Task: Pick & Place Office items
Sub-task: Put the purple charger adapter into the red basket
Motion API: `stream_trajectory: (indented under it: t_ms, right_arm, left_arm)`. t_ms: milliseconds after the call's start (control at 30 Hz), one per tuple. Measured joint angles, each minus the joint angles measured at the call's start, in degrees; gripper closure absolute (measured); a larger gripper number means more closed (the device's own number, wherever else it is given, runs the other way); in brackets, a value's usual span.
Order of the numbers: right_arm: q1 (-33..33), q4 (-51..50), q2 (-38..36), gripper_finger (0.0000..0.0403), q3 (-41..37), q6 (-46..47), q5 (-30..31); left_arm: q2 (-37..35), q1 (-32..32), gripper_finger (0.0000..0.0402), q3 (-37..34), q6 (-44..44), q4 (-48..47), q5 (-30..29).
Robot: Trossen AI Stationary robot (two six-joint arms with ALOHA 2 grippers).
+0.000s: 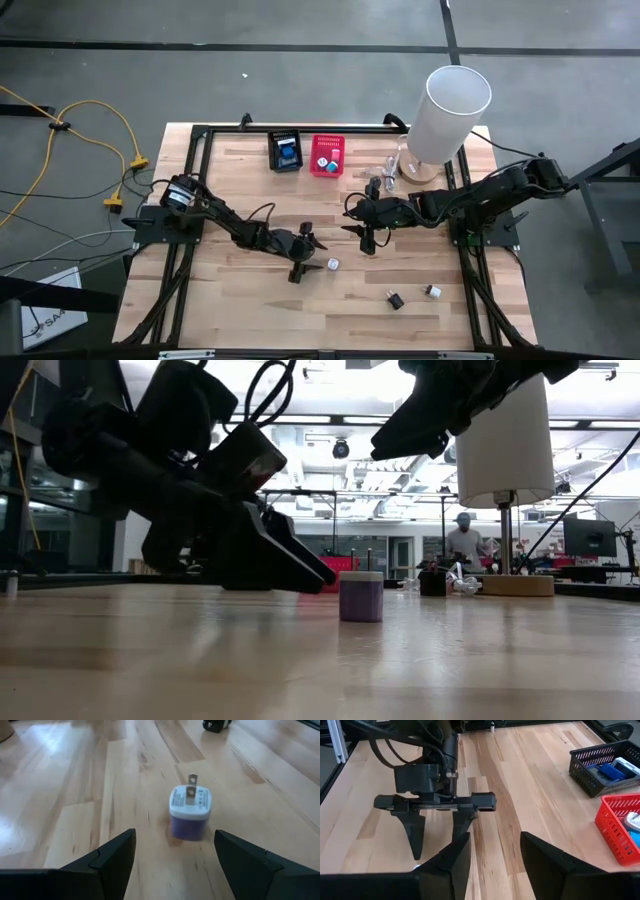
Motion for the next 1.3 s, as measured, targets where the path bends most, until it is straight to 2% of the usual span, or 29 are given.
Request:
stream_trajectory:
  t_ms: [300, 500, 1300]
  right_arm:
    - [0.0, -0.1, 0.0, 0.0243, 0.0, 0.0, 0.0]
    - [0.0, -0.1, 0.0, 0.0243, 0.0, 0.0, 0.0]
    - [0.0, 0.0, 0.0, 0.0243, 0.0, 0.0, 0.0]
  left_arm:
    - [0.1, -0.5, 0.0138, 0.9, 0.2, -0.5, -0.4]
    - [3.3, -0.4, 0.0138, 2.9, -0.7, -0.7, -0.3]
    - [6.6, -0.7, 0.0138, 8.0, -0.2, -1.5, 0.1]
